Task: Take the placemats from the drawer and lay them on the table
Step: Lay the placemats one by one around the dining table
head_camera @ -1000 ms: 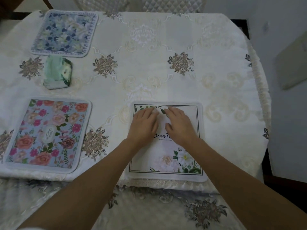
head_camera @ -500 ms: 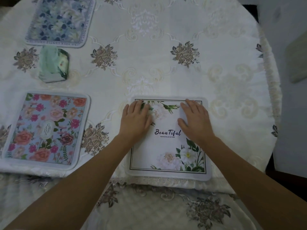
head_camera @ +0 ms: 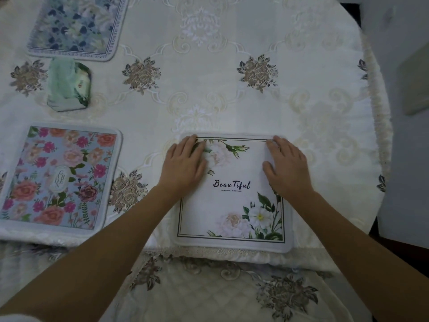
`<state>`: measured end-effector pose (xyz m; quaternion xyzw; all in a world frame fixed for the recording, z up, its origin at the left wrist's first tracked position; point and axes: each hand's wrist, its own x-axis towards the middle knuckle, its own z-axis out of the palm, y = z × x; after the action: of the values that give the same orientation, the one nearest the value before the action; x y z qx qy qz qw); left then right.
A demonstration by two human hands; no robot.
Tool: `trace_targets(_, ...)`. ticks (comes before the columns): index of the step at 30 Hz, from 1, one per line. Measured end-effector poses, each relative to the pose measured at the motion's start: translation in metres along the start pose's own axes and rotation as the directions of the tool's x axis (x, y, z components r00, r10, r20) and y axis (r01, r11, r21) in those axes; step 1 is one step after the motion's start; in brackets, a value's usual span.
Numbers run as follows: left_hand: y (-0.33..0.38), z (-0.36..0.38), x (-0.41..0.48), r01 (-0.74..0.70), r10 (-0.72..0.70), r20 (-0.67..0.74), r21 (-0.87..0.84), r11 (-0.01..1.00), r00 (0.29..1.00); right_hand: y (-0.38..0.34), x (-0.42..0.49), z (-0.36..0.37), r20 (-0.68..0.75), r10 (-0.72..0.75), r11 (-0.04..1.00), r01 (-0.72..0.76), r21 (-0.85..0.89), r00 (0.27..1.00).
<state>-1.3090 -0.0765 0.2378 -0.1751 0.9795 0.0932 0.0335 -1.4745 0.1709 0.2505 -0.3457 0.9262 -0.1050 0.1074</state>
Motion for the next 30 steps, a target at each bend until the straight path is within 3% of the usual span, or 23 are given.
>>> trace_targets(7,0.017,-0.009,0.005,0.063,-0.063,-0.002,-0.041,0.997,0.998,-0.009,0.002,0.002,0.008,-0.022,0.999,0.021,0.044,1.000)
trace_targets(12,0.051,-0.004,0.016,-0.038,0.040,0.072,-0.040,0.998,0.997,-0.047,0.006,0.013,0.057,-0.107,0.993,0.104,0.054,0.993)
trace_targets(19,0.020,-0.011,0.003,0.065,-0.063,0.077,-0.024,0.998,0.995,-0.013,0.001,0.000,0.032,0.060,0.998,-0.061,0.019,0.998)
trace_targets(30,0.016,-0.015,-0.062,0.092,-0.084,0.125,-0.066,0.994,0.989,-0.001,-0.075,0.001,0.091,0.066,0.994,-0.073,0.078,0.994)
